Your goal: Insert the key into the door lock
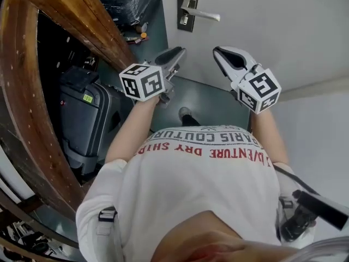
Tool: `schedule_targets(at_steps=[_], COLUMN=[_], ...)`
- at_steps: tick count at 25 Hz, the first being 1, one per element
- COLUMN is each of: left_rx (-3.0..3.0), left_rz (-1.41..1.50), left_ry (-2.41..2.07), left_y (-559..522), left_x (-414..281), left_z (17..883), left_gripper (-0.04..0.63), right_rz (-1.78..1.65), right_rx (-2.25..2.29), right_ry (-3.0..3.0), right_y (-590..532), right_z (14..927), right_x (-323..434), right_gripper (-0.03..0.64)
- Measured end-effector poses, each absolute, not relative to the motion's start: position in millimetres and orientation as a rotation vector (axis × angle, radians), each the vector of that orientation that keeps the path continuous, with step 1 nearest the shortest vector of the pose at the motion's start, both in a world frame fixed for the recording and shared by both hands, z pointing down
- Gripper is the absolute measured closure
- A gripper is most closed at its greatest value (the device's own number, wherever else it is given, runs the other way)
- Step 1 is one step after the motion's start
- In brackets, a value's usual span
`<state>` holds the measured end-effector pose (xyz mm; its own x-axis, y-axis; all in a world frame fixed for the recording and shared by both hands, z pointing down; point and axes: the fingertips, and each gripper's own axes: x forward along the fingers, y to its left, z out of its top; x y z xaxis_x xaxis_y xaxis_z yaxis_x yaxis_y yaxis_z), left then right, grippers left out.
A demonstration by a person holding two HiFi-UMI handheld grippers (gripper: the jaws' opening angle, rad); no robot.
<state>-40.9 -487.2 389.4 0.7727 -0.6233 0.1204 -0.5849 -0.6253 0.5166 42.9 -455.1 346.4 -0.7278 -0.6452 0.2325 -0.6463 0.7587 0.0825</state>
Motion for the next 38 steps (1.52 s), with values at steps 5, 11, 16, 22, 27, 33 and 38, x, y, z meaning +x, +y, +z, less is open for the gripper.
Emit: schedule_targets(at_steps=[5,11,16,22,27,33,38], left_rx=[2.75,2.835,2.814,2.805,2.808,2.797,2.797], left_rz=[0.221,0.247,0.26,0.256,0.283,0.32,0.325], left_ry=[-0.898,-0.763,-0.742,-0.71,-0.655,-0.642,-0.658], left_y=[-367,-267,-193,-60,87,222,279], left_x=[-19,-2,11,44,78,99,103], left_z=[362,337,342,359,368,356,334], left_gripper=[0.594,0.594,0.594,0.594,0.594,0.594,0.594], right_rz=[0.135,0.157,0.175,0.145,0.186,0.218,0.237], right_rx=[0.909,0.957,0.942,1.01,1.057,1.072,1.097], right_ry=[-2.757,-2.753,-2.756,-2.724,-2.698,-2.672,-2.681], right_y=[-342,-258,-191,-57,87,222,280], right_z=[363,341,341,357,376,369,347], right_x=[33,38,44,76,108,137,144], right_gripper=[0.615,0.615,0.615,0.615,0.615,0.615,0.615])
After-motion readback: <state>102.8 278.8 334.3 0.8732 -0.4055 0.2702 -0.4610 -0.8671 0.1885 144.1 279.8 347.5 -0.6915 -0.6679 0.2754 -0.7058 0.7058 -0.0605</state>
